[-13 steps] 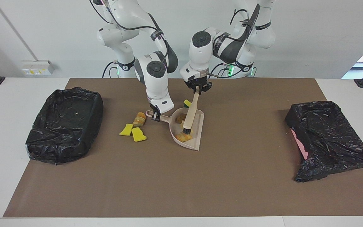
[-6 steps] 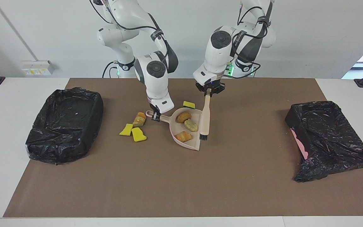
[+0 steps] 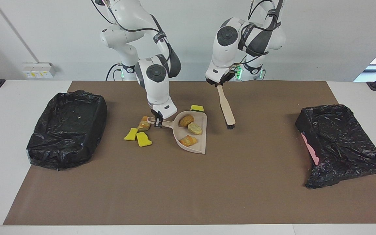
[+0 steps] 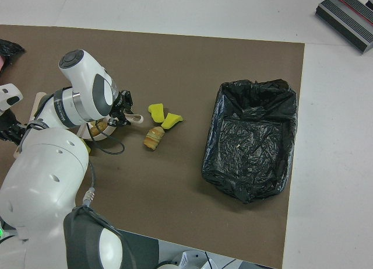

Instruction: Sweep and dump trash in bin

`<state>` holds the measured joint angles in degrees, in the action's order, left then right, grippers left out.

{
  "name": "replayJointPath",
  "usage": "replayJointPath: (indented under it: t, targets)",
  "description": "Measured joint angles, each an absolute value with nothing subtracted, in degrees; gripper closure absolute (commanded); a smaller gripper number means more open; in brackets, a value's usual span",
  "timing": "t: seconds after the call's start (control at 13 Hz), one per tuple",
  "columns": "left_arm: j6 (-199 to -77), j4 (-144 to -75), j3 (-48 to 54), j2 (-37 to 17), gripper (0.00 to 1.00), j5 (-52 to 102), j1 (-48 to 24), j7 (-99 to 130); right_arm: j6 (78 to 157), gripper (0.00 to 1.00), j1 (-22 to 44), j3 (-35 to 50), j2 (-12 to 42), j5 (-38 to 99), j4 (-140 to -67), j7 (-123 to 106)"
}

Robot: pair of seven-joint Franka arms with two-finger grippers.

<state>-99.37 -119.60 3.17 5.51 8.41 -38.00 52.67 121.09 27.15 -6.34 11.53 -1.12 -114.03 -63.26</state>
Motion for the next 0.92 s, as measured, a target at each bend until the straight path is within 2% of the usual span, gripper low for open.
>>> replayJointPath:
  t: [0.31, 0.54, 0.92]
  targets:
    - [-108.99, -126.47, 3.33, 5.88, 1.0, 12.17, -43.26, 65.79, 114.99, 1.0, 21.36, -6.77, 9.04, -1.27, -112.36, -73.32]
    - [-115.68, -130.14, 3.45, 5.54, 1.0, 16.25, -47.94, 73.21, 115.07, 1.0, 20.42, -6.71, 7.38, -1.99, -114.1, -75.89]
    - [-125.95, -131.84, 3.52, 4.6, 1.0, 19.21, -52.38, 75.55, 125.28, 1.0, 22.96, -6.41, 1.08, -3.36, -128.33, -74.5]
